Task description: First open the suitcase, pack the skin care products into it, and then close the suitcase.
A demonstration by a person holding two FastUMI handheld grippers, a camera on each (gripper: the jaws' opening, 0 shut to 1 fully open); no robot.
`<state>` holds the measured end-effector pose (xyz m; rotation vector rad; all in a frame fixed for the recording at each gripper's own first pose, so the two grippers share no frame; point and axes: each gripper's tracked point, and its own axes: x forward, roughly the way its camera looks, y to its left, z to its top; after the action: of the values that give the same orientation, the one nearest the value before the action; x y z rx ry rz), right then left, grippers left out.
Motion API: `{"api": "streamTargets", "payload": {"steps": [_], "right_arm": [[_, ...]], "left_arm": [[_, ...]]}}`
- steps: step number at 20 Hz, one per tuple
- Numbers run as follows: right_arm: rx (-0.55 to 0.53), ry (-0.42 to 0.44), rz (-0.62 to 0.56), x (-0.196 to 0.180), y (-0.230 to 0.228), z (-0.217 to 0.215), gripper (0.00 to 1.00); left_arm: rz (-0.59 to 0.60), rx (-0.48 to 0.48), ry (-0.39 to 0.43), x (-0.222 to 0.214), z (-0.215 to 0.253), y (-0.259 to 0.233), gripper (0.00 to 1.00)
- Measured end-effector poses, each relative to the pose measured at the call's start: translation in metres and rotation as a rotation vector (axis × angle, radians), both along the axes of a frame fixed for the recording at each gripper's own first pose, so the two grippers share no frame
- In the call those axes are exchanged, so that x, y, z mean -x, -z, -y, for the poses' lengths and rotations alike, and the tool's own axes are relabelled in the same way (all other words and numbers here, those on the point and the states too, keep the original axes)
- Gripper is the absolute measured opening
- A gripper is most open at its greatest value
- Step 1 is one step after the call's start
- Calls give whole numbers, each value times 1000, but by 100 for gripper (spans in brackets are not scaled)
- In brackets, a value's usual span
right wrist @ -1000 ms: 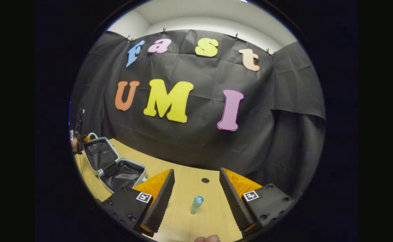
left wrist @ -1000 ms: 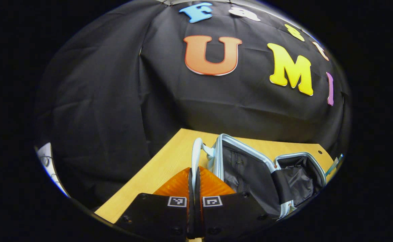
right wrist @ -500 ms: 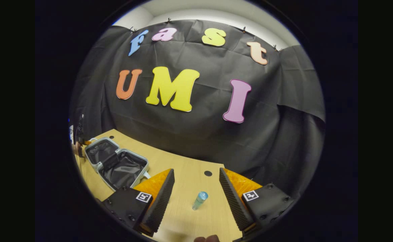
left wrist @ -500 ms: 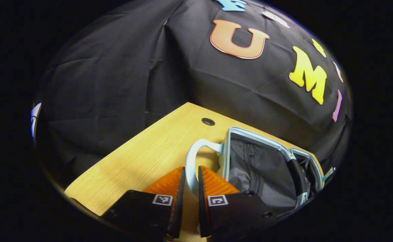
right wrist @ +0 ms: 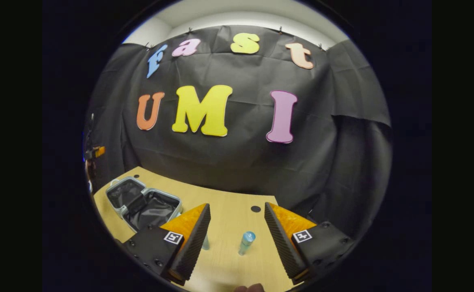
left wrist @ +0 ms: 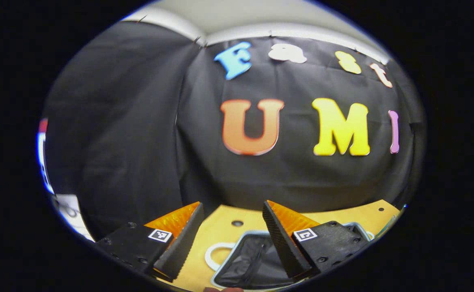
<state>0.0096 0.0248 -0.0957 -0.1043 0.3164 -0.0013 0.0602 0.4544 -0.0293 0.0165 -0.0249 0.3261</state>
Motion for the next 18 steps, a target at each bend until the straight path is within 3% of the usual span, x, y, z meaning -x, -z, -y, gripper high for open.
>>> {"api": "streamTargets", "payload": {"steps": [2,3,4,5,6,8,12,15,18], "right_arm": [[-29,24,21,1,-3,17,80],[-39,36,38,2,-6,26,80],[-42,44,49,4,-5,36,80],[-40,49,58,6,-4,45,80],[-34,47,69,10,-3,54,80],[-7,42,74,20,2,73,79],[5,15,48,36,23,101,78],[-6,19,1,39,42,120,80],[-10,22,-24,41,55,135,80]], "left_arm": [[8,-31,19,19,45,-32,97],[22,-39,37,24,69,-38,97],[44,-38,48,28,98,-40,88],[63,-26,77,30,139,-42,97],[99,-6,135,34,177,-40,97],[77,72,249,38,255,-19,97],[-43,91,307,37,362,42,98],[-135,118,389,40,429,80,98],[-203,85,437,30,470,114,98]]}}
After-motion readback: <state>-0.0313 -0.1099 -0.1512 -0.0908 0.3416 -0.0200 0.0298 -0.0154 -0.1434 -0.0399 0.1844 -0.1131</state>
